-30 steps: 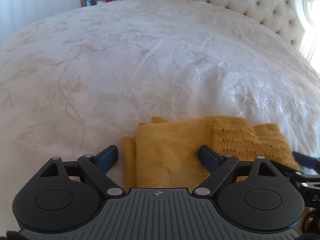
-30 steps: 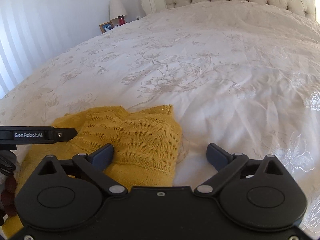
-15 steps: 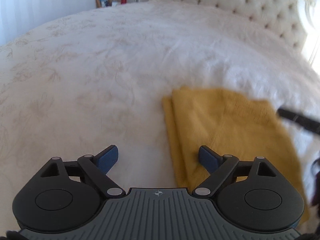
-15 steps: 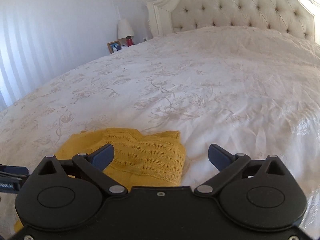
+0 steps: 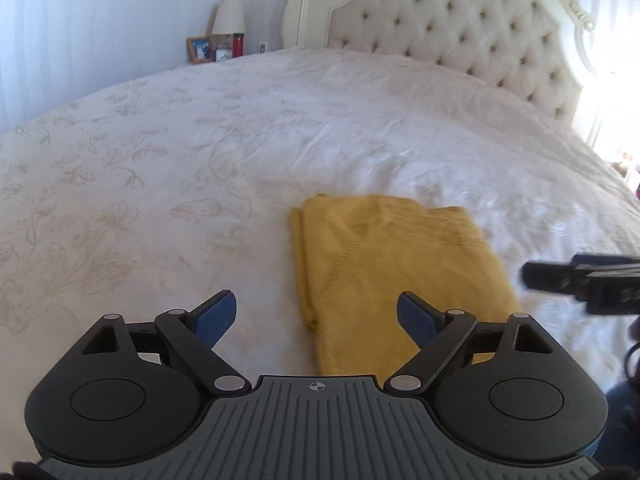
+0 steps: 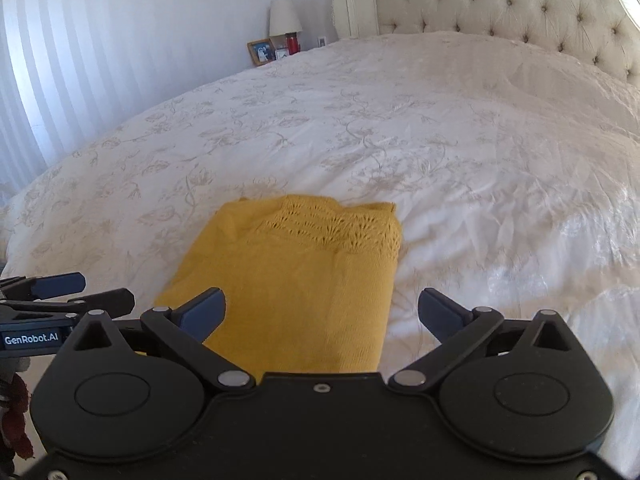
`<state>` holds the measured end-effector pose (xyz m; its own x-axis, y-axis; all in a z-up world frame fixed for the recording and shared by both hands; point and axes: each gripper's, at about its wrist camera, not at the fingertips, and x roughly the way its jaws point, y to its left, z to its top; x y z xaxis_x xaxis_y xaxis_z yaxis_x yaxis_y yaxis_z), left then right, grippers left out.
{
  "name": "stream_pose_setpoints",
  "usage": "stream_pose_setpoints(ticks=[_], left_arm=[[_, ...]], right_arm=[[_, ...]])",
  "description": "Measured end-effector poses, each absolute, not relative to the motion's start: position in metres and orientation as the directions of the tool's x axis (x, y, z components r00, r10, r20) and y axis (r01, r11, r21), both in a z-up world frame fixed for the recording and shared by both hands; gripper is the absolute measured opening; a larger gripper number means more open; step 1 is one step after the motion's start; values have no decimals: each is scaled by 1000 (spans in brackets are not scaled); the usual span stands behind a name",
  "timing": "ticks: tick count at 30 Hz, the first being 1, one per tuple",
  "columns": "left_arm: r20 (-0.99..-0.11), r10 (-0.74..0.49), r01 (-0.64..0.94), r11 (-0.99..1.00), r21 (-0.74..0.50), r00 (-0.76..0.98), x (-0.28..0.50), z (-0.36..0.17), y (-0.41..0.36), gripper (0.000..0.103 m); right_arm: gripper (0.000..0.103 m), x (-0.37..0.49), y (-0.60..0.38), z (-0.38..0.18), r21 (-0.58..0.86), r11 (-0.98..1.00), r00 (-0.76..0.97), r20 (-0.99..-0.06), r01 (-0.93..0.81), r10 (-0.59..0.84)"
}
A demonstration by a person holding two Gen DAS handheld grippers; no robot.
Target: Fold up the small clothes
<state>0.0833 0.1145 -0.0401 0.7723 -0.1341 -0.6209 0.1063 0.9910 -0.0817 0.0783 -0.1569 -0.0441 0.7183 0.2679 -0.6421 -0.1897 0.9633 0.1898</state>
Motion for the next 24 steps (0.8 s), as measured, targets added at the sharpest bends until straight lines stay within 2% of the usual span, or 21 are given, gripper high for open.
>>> stream_pose_setpoints(ticks=[3, 6, 11, 14, 17, 24], left_arm=[[-584, -113, 77, 993, -86, 804, 57, -31, 103, 88], [-575, -42, 16, 999, -50, 817, 38, -27, 91, 89], [-666, 17, -50, 998, -30, 746, 37, -32, 85, 89], [-699, -21, -59, 994, -90, 714, 38, -36, 93, 89], [-730, -7, -86, 992, -91, 683, 36, -42, 96, 88], [-732, 43, -113, 993, -46, 680, 32, -43, 93, 88]], right_arm=[[102, 64, -159, -42, 166, 979, 711, -674, -118, 200], [102, 49, -161, -34, 112, 991, 741, -660, -69, 126], [102, 36, -170, -33, 177, 979, 736, -648, -104, 195], [102, 32, -168, -35, 161, 983, 733, -658, -90, 175], [102, 28, -166, -34, 132, 988, 747, -648, -79, 147], [102, 34, -168, -42, 174, 980, 716, -673, -92, 187]])
